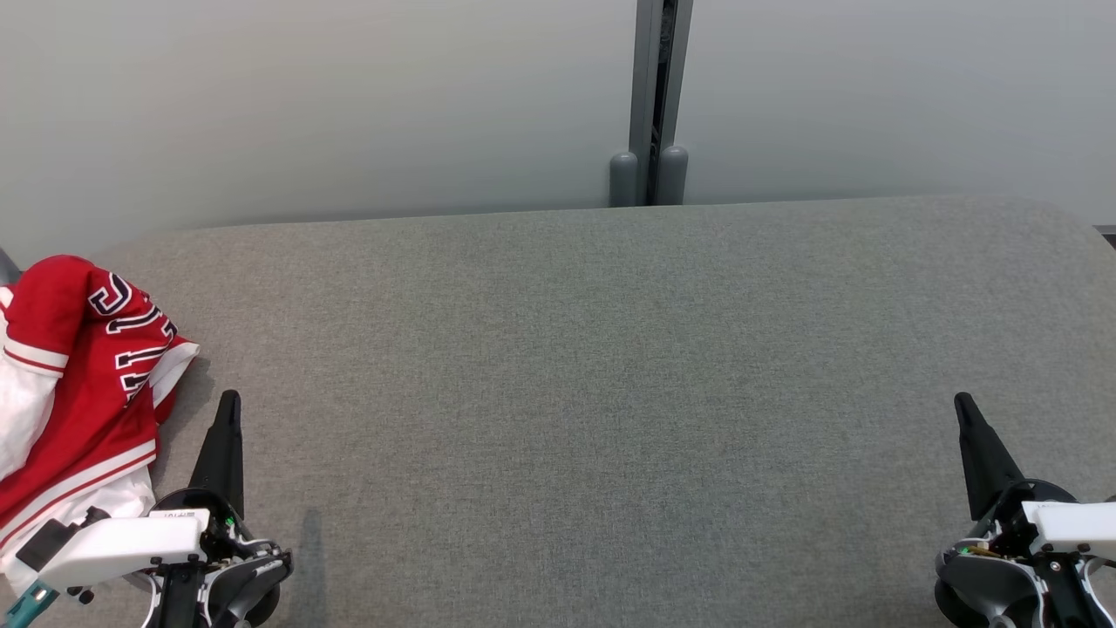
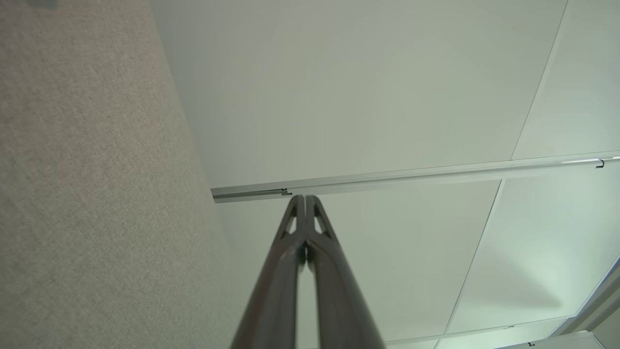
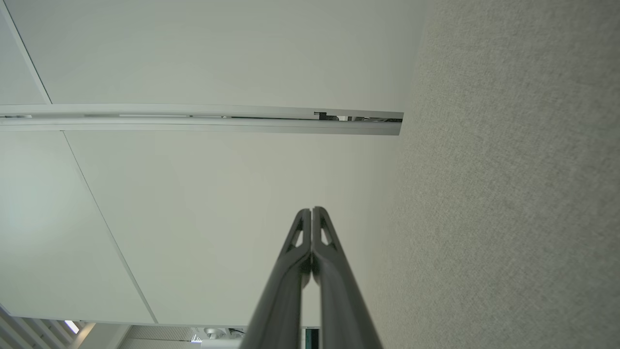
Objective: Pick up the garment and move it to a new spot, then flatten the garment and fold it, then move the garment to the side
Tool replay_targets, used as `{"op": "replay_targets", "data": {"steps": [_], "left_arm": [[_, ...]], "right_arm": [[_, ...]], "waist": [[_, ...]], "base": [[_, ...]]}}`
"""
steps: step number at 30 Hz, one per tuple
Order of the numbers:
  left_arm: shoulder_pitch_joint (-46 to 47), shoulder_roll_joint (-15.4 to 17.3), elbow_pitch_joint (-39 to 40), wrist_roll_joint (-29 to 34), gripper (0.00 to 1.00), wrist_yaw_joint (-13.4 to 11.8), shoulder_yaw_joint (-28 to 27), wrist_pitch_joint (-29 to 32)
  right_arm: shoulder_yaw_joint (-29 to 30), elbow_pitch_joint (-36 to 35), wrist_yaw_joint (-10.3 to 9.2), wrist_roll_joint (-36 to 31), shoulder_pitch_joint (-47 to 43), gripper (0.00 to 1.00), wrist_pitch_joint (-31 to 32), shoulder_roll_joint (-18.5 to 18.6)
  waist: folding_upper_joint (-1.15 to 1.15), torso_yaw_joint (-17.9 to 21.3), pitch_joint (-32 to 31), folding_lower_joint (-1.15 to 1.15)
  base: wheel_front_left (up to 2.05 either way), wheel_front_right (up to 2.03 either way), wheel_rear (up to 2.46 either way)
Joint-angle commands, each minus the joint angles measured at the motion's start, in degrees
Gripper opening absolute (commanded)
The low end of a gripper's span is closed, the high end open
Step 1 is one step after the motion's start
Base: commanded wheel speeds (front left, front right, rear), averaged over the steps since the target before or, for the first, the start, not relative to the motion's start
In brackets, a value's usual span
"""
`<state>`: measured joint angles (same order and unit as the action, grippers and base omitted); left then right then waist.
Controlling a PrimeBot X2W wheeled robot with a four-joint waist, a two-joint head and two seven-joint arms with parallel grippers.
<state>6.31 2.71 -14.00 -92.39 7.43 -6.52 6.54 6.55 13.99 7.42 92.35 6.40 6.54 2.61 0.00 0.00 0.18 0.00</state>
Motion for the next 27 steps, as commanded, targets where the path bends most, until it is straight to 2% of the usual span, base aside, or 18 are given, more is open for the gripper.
{"op": "replay_targets", "data": {"steps": [1,27], "left_arm": [[-0.31,0.33,0.20,-0.07,0.00,0.20,-0.14,0.17],[-0.31,0.33,0.19,-0.07,0.00,0.20,-0.14,0.17]], "right_arm": [[0.03,-0.18,0.13,0.15,-0.52,0.00,0.18,0.52],[0.02,-0.18,0.13,0.15,-0.52,0.00,0.18,0.52]], "waist": [[0.00,0.00,0.00,0.00],[0.00,0.00,0.00,0.00]], "base": [[0.00,0.00,0.00],[0.00,0.00,0.00]]}}
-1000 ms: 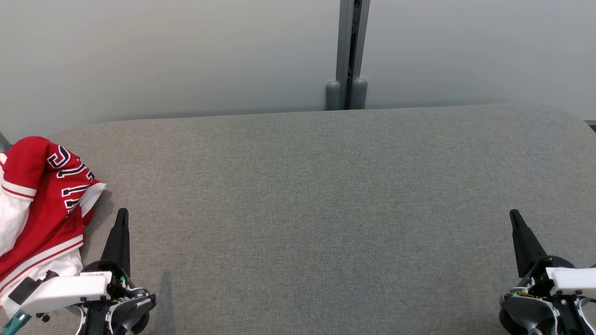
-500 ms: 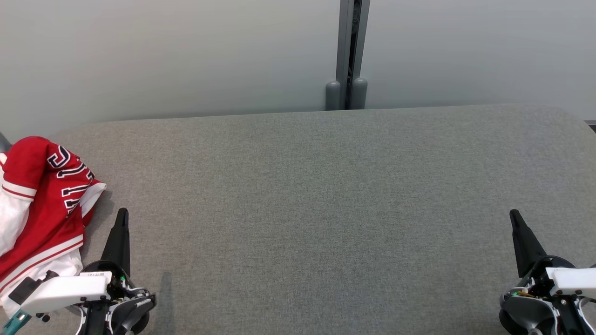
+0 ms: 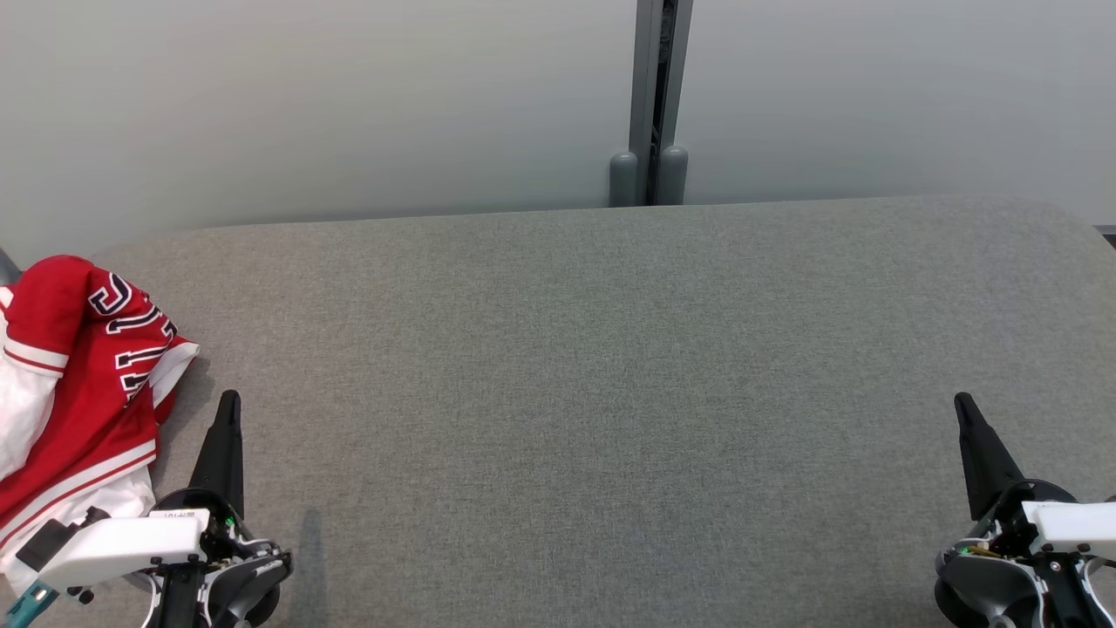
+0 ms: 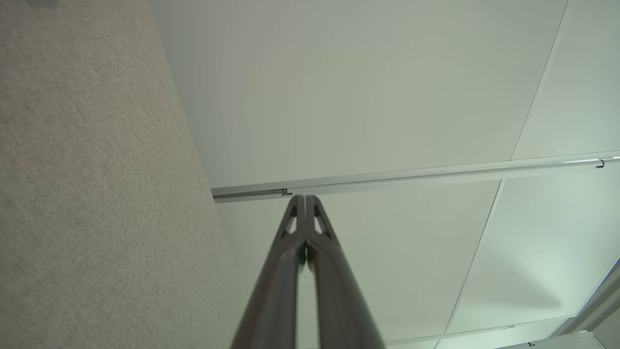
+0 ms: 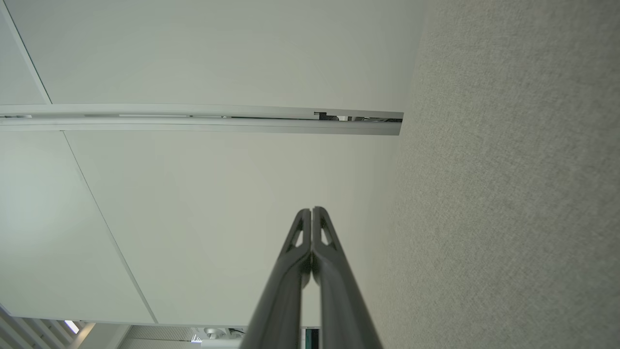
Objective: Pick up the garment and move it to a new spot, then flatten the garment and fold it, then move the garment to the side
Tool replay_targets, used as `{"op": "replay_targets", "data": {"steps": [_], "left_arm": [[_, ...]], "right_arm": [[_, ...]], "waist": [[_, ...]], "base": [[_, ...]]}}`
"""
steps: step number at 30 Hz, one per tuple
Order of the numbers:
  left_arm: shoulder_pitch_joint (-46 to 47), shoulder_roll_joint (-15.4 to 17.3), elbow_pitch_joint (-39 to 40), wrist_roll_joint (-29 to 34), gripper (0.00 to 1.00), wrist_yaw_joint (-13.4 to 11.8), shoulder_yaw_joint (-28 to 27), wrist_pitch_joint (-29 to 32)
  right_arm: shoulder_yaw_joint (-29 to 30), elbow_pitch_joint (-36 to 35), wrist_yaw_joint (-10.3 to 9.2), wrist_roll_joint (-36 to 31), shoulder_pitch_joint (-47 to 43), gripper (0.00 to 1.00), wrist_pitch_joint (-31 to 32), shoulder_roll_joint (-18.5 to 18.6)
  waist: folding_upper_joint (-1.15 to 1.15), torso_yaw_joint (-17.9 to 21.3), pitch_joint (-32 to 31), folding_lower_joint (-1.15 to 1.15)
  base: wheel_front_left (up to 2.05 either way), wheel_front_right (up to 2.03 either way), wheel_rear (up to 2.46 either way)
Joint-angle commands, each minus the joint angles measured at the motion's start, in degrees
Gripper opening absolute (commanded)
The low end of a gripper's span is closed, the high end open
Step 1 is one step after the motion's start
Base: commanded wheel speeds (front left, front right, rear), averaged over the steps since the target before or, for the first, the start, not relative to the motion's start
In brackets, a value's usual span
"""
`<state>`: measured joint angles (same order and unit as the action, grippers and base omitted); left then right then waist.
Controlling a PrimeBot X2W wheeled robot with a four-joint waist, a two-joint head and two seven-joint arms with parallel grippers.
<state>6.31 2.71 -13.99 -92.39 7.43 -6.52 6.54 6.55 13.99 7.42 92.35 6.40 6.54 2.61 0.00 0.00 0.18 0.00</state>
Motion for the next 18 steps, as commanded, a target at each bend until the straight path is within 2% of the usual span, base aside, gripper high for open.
{"op": "replay_targets", "data": {"steps": [1,18], "left_arm": [[-0.31,0.33,0.18,-0.07,0.00,0.20,-0.14,0.17],[-0.31,0.33,0.18,-0.06,0.00,0.20,-0.14,0.17]], "right_arm": [[0.02,-0.18,0.13,0.15,-0.52,0.00,0.18,0.52],[0.02,-0.18,0.13,0.15,-0.52,0.00,0.17,0.53]], "waist": [[0.00,0.00,0.00,0.00],[0.00,0.00,0.00,0.00]], "base": [[0.00,0.00,0.00],[0.00,0.00,0.00]]}}
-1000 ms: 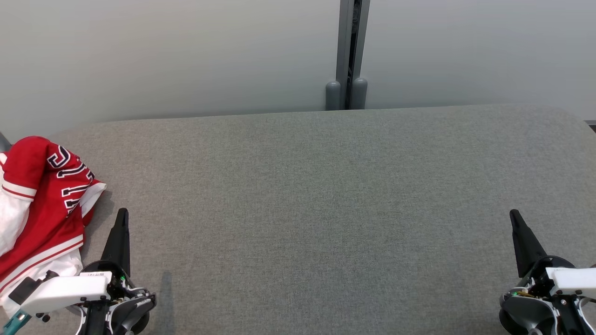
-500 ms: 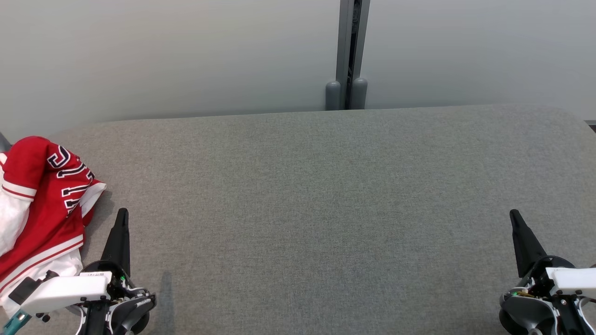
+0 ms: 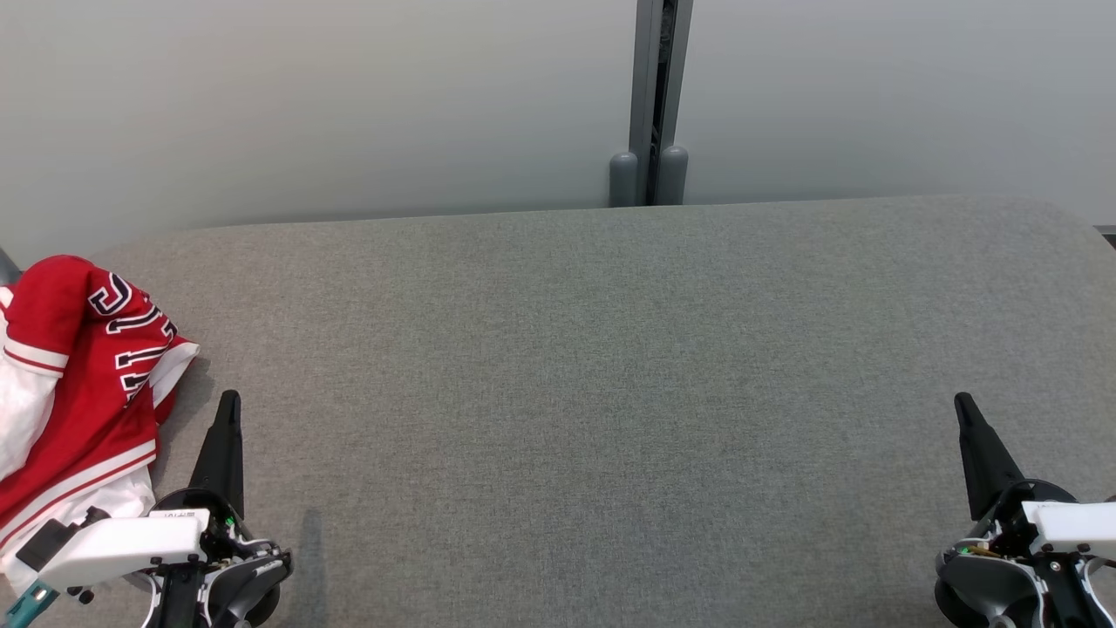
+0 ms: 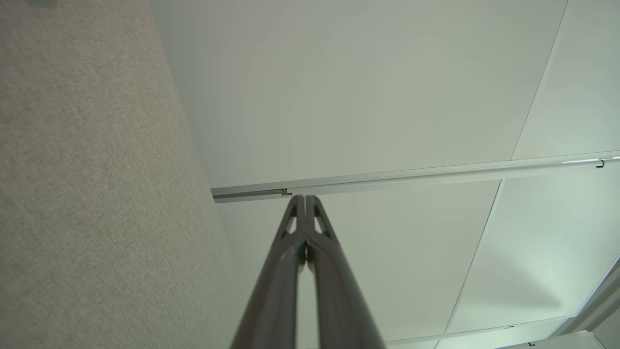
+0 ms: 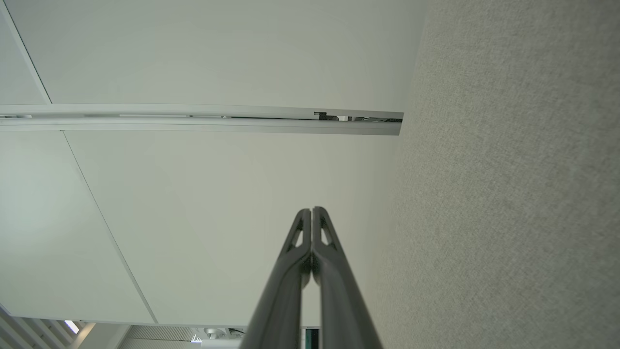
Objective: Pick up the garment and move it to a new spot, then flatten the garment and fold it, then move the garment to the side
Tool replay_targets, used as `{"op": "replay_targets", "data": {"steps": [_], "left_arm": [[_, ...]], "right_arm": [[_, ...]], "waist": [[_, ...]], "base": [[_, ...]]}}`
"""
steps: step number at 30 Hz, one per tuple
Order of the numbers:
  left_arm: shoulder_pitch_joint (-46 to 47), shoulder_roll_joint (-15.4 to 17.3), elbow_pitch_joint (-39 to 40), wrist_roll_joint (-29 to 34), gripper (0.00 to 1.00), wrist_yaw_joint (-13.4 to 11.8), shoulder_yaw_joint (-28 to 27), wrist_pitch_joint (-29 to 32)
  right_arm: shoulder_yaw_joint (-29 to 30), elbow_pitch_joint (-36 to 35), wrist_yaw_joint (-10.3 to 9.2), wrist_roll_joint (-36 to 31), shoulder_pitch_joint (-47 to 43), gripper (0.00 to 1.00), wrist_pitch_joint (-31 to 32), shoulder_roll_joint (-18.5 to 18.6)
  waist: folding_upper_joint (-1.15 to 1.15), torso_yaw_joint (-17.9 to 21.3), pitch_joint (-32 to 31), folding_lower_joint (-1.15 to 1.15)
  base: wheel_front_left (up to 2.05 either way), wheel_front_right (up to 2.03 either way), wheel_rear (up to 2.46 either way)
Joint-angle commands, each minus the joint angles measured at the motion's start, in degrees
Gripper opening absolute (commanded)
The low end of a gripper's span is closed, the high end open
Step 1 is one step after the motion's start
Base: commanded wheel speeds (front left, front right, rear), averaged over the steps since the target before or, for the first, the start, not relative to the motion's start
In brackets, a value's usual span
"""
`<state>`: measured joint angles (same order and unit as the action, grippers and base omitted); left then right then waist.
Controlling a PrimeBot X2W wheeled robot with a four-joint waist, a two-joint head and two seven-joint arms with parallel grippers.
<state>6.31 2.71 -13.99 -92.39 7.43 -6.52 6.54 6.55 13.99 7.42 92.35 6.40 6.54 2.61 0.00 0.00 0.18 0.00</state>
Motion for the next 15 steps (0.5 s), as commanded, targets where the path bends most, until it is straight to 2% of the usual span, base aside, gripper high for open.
{"op": "replay_targets", "data": {"steps": [1,15], "left_arm": [[-0.31,0.33,0.18,-0.06,0.00,0.20,-0.14,0.17],[-0.32,0.33,0.18,-0.06,0.00,0.20,-0.14,0.17]], "right_arm": [[0.02,-0.18,0.13,0.15,-0.52,0.00,0.17,0.53],[0.02,-0.18,0.13,0.15,-0.52,0.00,0.17,0.53]], "waist": [[0.00,0.00,0.00,0.00],[0.00,0.00,0.00,0.00]], "base": [[0.00,0.00,0.00],[0.00,0.00,0.00]]}}
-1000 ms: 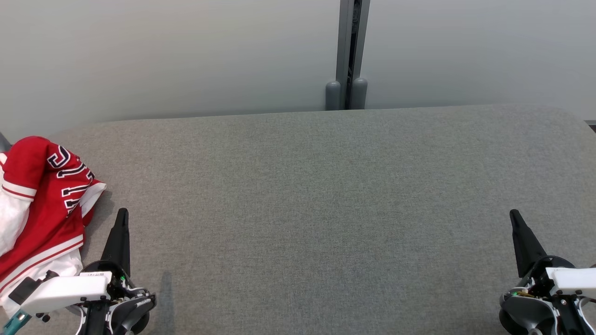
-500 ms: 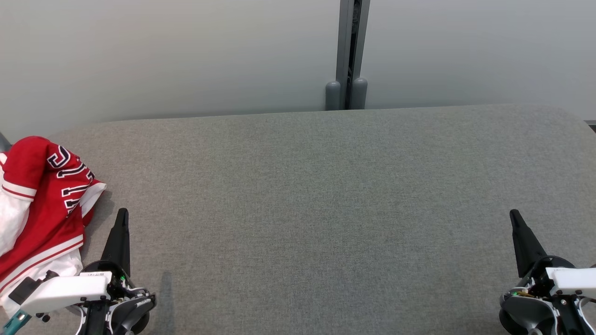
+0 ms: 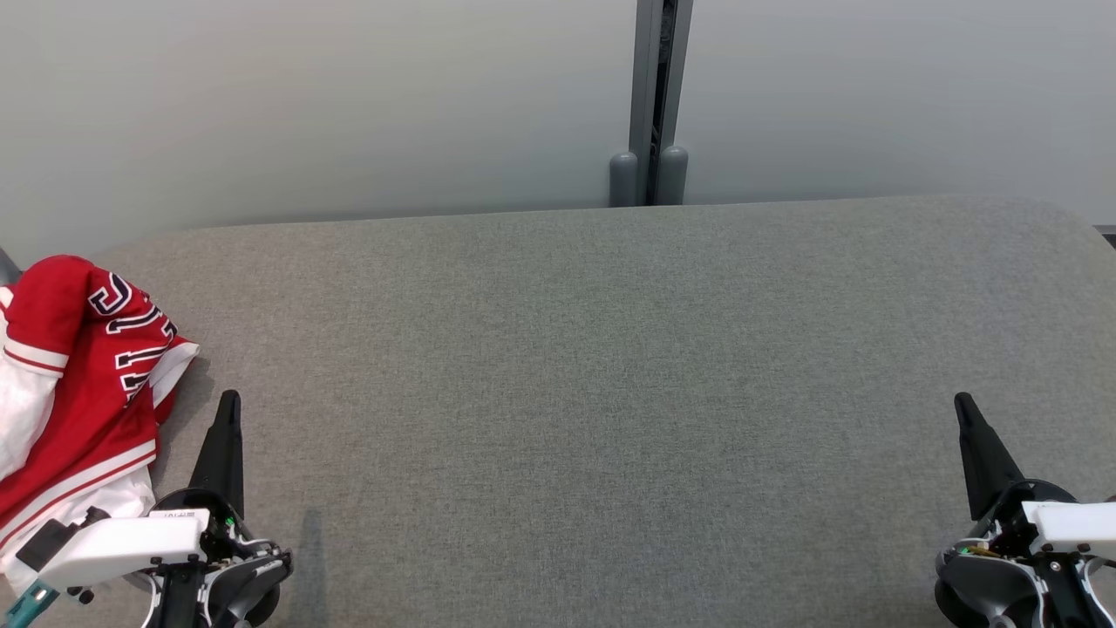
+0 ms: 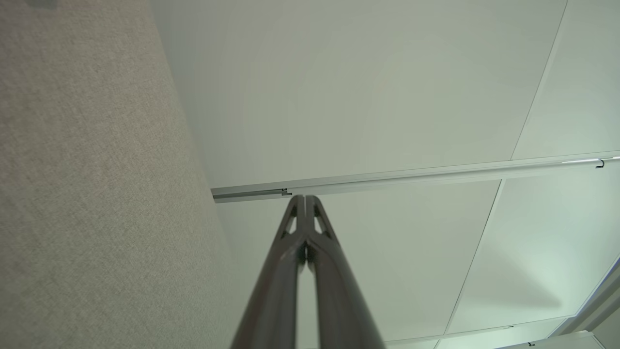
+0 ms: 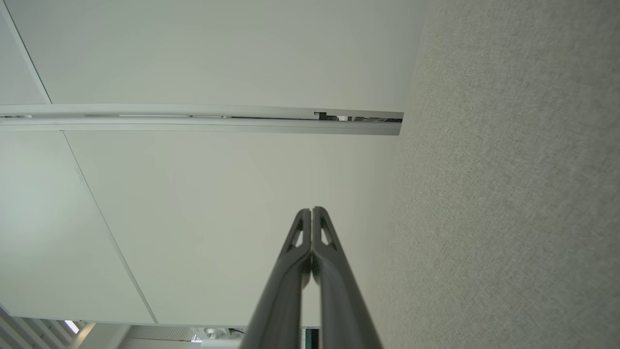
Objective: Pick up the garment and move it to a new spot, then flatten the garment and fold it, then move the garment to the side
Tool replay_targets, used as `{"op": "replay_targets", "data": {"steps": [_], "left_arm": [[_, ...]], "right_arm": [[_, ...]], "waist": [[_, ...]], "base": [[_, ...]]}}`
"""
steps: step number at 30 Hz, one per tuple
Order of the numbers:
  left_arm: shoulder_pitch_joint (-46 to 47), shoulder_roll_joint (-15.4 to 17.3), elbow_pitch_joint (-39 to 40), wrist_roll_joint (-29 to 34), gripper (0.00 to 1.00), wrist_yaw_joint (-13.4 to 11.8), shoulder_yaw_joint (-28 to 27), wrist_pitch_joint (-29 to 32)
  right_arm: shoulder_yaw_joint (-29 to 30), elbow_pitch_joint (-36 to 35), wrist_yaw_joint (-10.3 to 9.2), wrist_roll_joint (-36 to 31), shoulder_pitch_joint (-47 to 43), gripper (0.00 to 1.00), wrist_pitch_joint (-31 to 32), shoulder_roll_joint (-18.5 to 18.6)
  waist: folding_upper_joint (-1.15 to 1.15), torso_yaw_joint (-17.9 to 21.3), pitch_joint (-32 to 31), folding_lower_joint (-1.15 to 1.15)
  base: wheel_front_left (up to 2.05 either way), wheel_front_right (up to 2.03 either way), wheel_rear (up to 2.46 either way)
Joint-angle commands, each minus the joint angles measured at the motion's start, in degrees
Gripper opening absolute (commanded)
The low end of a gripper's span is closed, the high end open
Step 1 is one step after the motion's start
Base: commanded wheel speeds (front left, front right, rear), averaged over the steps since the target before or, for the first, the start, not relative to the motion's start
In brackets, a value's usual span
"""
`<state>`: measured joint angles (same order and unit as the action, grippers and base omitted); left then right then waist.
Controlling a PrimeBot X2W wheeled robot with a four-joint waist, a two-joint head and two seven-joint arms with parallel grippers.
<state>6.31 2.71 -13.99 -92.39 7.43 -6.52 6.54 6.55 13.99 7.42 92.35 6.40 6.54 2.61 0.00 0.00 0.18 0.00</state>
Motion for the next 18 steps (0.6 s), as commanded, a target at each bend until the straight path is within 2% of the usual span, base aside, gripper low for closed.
{"op": "replay_targets", "data": {"steps": [1,2,10,18], "left_arm": [[-0.32,0.33,0.18,-0.06,0.00,0.20,-0.14,0.17],[0.00,0.00,0.00,0.00,1.00,0.00,0.00,0.00],[-0.17,-0.40,-1.88,1.49,1.00,-0.02,0.99,-1.65],[0.60,-0.30,-2.62,7.72,1.00,-0.01,1.67,-3.88]], "right_arm": [[0.02,-0.18,0.13,0.15,-0.52,0.00,0.17,0.53],[0.00,0.00,0.00,0.00,0.00,1.00,0.00,0.00],[-1.13,0.61,-0.01,-1.56,-0.43,1.00,-1.52,-0.04],[-2.19,0.93,0.00,-7.44,0.38,1.00,-3.90,0.94]], "waist": [[0.00,0.00,0.00,0.00],[0.00,0.00,0.00,0.00],[0.00,-0.02,0.12,0.00],[0.00,-0.10,0.36,0.00]], "base": [[0.00,0.00,0.00],[0.00,0.00,0.00],[0.00,0.00,0.00],[0.00,0.00,0.00]]}}
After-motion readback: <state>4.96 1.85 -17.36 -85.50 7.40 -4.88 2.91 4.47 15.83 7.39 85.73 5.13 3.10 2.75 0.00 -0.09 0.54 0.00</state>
